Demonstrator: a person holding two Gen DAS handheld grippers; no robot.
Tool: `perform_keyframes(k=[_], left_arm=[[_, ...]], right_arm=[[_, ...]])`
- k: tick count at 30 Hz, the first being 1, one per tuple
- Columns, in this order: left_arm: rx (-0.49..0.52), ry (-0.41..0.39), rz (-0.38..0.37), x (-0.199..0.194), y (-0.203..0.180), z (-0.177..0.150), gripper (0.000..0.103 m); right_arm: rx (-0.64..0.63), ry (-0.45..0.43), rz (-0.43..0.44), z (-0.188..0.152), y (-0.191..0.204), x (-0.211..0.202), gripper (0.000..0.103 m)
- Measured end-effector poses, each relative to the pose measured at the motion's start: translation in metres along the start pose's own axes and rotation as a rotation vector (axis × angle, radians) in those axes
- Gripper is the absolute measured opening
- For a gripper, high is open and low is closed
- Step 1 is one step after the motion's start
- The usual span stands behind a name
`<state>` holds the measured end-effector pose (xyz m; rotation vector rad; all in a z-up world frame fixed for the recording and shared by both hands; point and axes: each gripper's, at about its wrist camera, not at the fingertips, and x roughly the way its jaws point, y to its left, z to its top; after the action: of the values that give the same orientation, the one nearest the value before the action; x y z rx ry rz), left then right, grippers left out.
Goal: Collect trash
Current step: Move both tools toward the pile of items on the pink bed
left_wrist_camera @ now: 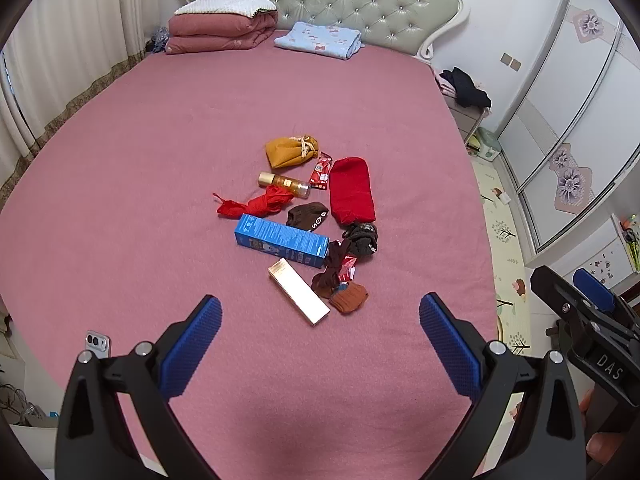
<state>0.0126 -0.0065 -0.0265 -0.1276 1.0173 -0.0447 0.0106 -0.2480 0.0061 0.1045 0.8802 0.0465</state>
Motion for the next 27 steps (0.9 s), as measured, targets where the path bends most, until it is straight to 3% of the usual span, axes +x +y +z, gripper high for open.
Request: perform_keyframes(k=[27], left_arm=[[-0.047,0.069,0.031,0.035,0.003,0.008,0.099]], right_arm=[[-0.011,0.066,0.032,0.008,-0.002,0.035,0.095]])
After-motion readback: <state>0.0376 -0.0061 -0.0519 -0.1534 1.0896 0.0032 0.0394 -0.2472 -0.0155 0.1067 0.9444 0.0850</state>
